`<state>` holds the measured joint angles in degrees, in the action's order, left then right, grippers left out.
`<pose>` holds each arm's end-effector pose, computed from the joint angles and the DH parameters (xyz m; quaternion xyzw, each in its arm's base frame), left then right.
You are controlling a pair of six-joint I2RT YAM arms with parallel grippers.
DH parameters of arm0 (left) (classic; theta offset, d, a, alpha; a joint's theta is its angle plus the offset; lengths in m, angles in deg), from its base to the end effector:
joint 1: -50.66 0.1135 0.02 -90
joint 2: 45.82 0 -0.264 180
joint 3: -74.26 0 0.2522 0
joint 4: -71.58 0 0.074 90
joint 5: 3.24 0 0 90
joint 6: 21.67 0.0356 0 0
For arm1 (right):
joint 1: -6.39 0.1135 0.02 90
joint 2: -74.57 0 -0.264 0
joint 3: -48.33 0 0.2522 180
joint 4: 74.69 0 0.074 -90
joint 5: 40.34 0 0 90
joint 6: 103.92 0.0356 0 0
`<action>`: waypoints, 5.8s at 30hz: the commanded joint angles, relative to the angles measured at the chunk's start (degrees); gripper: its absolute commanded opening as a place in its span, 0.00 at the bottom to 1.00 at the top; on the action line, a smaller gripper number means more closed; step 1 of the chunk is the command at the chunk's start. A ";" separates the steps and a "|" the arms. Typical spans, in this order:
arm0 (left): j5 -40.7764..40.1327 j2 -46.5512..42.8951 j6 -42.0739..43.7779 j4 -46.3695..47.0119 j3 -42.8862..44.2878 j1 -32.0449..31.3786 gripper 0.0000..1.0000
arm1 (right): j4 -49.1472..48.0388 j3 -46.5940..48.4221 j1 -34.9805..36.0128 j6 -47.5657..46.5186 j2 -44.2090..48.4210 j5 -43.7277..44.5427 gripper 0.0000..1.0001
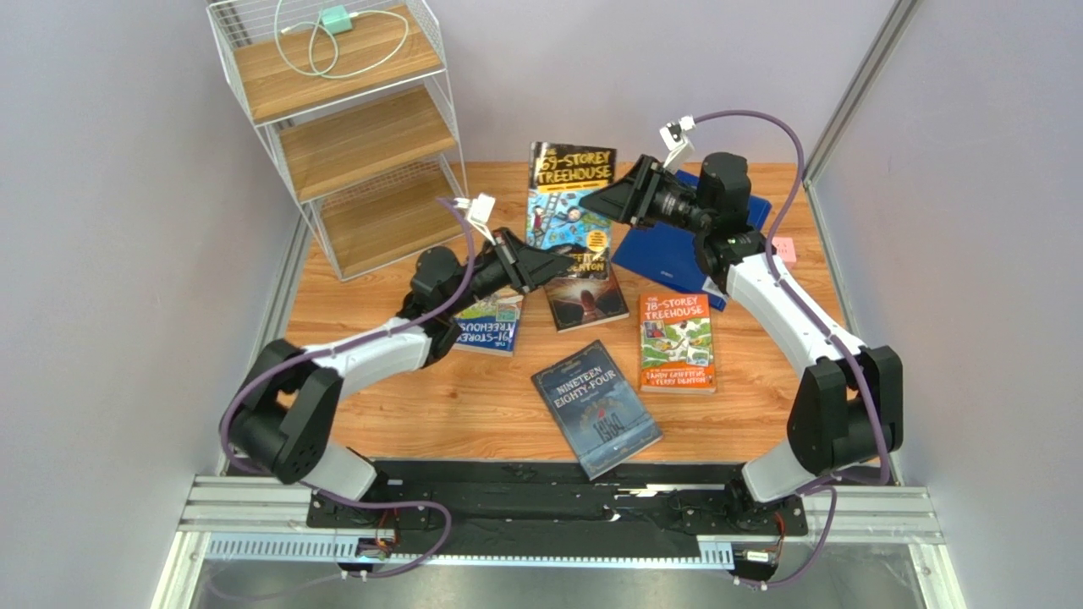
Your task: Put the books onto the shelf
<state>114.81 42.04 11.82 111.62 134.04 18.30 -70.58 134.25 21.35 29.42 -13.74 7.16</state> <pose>0.2747 -0.1939 0.2805 0.0563 0.6367 -0.6367 0.4314 0.3453 0.1171 0.3555 -0.0635 0.7333 0.5384 0.4103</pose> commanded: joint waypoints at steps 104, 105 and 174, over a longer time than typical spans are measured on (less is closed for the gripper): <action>0.34 1.45 -6.16 -56.42 33.60 38.07 0.59 | 11.68 -19.07 1.47 -12.22 16.95 12.00 0.67; 0.25 1.27 -5.02 -57.48 34.13 38.16 0.60 | 11.41 -19.34 1.39 -12.04 16.86 11.65 0.67; 4.03 -12.08 8.08 -53.44 23.25 41.85 0.76 | 8.59 -25.58 1.56 -12.04 16.95 9.72 0.67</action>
<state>116.65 34.76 14.68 56.63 159.44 59.80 -59.74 108.76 22.62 17.37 2.56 16.97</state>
